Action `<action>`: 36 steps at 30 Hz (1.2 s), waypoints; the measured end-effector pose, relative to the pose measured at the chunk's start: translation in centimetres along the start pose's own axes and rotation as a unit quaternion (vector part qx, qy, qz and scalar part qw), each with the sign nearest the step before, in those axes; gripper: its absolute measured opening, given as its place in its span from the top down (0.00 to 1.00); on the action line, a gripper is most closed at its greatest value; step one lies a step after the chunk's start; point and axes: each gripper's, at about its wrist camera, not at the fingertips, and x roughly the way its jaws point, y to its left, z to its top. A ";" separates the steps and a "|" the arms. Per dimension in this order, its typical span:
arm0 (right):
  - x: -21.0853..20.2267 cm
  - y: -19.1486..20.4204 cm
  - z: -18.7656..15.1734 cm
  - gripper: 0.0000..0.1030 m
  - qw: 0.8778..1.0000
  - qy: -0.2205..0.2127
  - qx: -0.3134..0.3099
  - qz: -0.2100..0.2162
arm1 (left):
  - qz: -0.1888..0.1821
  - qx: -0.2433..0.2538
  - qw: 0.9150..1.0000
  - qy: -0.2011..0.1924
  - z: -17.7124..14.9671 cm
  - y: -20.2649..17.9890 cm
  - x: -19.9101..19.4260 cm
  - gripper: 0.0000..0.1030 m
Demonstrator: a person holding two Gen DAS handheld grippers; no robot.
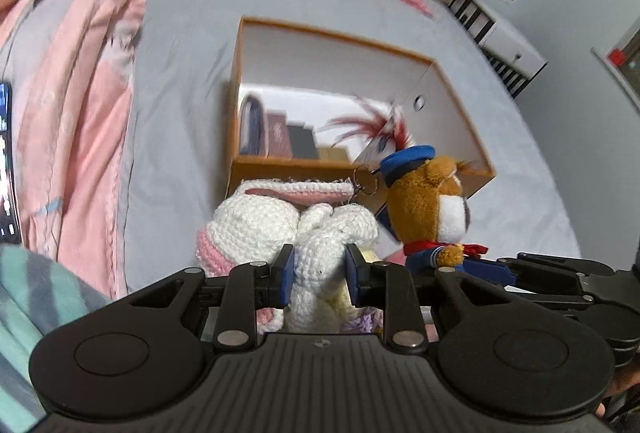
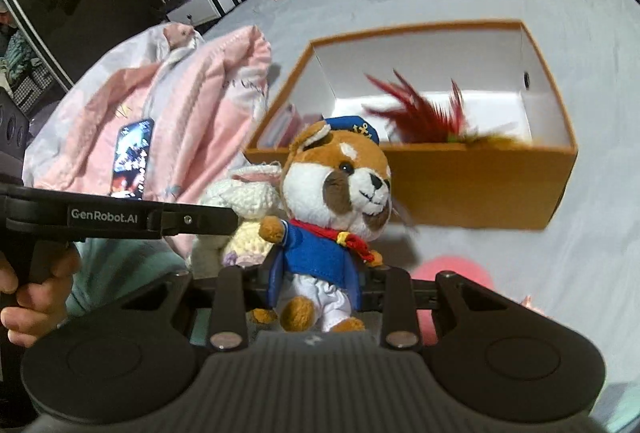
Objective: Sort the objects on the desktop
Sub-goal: 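Lift the bunny and fox plush over the box with both grippers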
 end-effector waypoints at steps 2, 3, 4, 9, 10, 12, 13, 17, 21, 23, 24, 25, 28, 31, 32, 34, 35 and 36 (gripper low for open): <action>-0.7 0.2 0.9 0.68 1.000 -0.008 -0.003 0.007 | -0.012 0.005 1.000 -0.015 1.0 -0.3 -1.0 0.71; -1.0 0.4 1.4 0.68 1.000 -0.012 -0.004 0.011 | -0.015 0.010 1.000 -0.022 1.5 -0.5 -1.5 0.71; -1.3 0.5 2.1 0.68 1.000 -0.018 -0.006 0.013 | -0.017 0.016 0.999 -0.030 2.1 -0.6 -1.9 0.72; -2.0 1.0 6.0 0.68 0.999 -0.049 -0.015 0.019 | -0.019 0.041 0.996 -0.075 5.9 -1.4 -3.0 0.72; -2.0 1.2 6.9 0.68 0.998 -0.056 -0.018 0.017 | -0.019 0.048 0.995 -0.083 6.7 -1.5 -3.1 0.72; -1.8 1.4 8.7 0.68 0.997 -0.065 -0.024 0.015 | -0.018 0.060 0.993 -0.098 8.5 -1.7 -3.0 0.72; -1.5 1.4 9.7 0.68 0.997 -0.067 -0.026 0.015 | -0.017 0.069 0.992 -0.103 9.4 -1.8 -2.8 0.72; 0.6 0.5 13.4 0.68 0.998 -0.063 -0.015 0.014 | -0.010 0.099 0.989 -0.111 12.6 -1.6 -0.9 0.72; 3.9 -1.3 16.0 0.68 0.999 -0.035 0.009 0.018 | -0.010 0.110 0.989 -0.098 14.4 -0.7 2.3 0.72; 5.6 -2.4 16.8 0.68 1.000 -0.017 0.018 0.016 | -0.011 0.119 0.989 -0.088 15.0 -0.2 4.3 0.72; 6.5 -2.9 17.2 0.68 1.000 -0.007 0.023 0.014 | -0.010 0.124 0.989 -0.081 15.2 0.0 5.3 0.72; 7.5 -3.4 17.6 0.68 1.000 0.004 0.027 0.011 | -0.009 0.129 0.989 -0.074 15.4 0.2 6.3 0.72; 10.4 -4.8 18.3 0.68 0.999 0.035 0.032 0.006 | -0.004 0.139 0.989 -0.048 15.9 1.0 8.9 0.72; 12.9 -5.9 18.6 0.68 0.997 0.062 0.035 0.007 | 0.003 0.156 0.987 -0.030 15.8 1.4 10.8 0.72; 13.6 -6.2 18.7 0.68 0.997 0.070 0.035 0.007 | 0.006 0.163 0.986 -0.024 15.6 1.5 11.3 0.72; 14.9 -6.7 18.6 0.68 0.996 0.084 0.034 0.009 | 0.008 0.172 0.985 -0.016 15.3 1.8 12.2 0.72; 15.5 -6.8 18.5 0.68 0.995 0.091 0.032 0.008 | 0.009 0.179 0.984 -0.012 15.1 1.8 12.7 0.72; 16.1 -7.0 18.5 0.68 0.995 0.097 0.029 0.007 | 0.012 0.185 0.983 -0.009 15.0 1.8 12.9 0.72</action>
